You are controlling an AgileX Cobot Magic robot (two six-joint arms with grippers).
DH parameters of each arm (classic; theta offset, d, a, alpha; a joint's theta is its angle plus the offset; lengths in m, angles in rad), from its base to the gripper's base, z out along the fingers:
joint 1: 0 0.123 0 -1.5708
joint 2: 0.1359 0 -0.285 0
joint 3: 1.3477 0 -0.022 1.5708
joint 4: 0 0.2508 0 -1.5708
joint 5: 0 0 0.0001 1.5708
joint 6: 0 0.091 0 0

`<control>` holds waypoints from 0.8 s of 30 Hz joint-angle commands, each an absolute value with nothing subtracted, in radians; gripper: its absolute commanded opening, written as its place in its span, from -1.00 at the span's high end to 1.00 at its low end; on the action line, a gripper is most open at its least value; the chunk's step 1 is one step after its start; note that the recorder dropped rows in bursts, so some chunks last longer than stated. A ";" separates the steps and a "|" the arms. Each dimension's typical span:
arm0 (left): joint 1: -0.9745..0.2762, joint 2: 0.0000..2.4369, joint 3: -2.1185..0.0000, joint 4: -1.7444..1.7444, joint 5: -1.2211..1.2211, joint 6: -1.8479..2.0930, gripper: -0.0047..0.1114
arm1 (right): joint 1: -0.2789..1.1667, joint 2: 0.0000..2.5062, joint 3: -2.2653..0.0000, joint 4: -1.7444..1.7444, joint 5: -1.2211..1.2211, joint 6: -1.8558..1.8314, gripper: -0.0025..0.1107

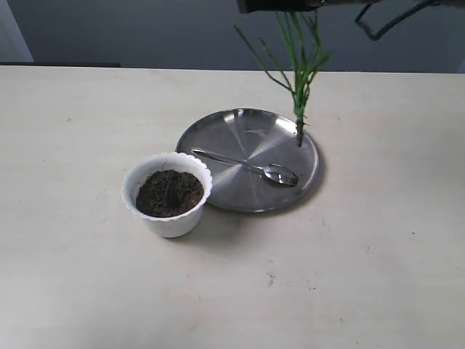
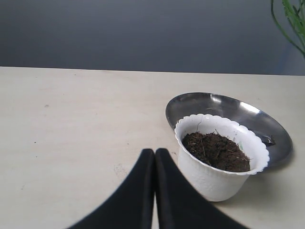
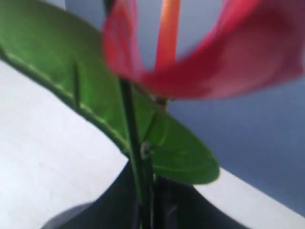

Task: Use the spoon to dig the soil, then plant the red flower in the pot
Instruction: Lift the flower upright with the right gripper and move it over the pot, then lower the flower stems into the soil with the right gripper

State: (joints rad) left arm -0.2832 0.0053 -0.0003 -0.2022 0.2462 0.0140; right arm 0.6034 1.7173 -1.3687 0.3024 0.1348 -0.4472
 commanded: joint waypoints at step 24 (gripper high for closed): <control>-0.292 0.000 0.000 -0.201 0.241 0.010 0.91 | 0.891 1.849 -0.915 -0.167 -1.070 0.046 0.97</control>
